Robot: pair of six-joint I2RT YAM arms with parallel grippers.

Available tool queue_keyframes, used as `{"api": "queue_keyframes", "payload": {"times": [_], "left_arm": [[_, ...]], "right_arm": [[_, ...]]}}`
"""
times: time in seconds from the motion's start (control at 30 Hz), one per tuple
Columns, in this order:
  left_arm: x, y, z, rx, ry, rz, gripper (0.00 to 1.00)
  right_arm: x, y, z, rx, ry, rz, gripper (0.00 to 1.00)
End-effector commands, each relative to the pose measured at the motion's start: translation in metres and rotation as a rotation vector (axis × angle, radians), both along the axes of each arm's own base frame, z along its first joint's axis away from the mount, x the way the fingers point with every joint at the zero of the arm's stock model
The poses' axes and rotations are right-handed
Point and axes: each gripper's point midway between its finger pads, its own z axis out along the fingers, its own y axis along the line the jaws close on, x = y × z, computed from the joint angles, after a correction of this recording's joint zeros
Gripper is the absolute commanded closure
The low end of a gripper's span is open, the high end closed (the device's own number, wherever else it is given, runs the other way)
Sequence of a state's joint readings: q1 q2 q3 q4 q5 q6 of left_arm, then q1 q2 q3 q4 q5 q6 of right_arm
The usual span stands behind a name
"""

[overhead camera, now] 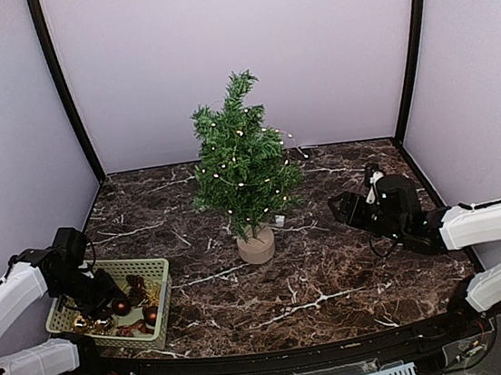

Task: Decorate the small christmas tree
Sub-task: Pick up the ornament ball from the bin.

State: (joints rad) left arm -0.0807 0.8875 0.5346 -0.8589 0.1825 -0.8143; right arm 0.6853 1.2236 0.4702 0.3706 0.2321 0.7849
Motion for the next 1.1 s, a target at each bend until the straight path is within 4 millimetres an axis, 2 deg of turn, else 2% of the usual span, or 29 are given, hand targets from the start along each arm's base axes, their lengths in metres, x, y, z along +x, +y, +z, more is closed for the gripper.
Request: {"api": "queue_keyframes", "payload": {"times": [0.0,0.23,0.73,1.07], "left_arm": [[0.0,0.003,-0.005,0.014,0.004,0.022,0.45],[0.005,0.004,-0.006,0.007,-0.033,0.07,0.44],[0.007,-0.004,-0.014,0.009,-0.015,0.03,0.44],[0.001,-0.011,-0.019,0.009,0.02,-0.013,0.5]], "right_arm": [[0.004,0.0,0.023,0.046,-0.066,-0.005,0.27],[0.003,0.0,0.024,0.064,-0.071,-0.002,0.26],[-0.001,-0.005,0.034,0.088,-0.095,-0.013,0.26],[-0.003,-0.01,0.039,0.1,-0.112,-0.026,0.26]]}}
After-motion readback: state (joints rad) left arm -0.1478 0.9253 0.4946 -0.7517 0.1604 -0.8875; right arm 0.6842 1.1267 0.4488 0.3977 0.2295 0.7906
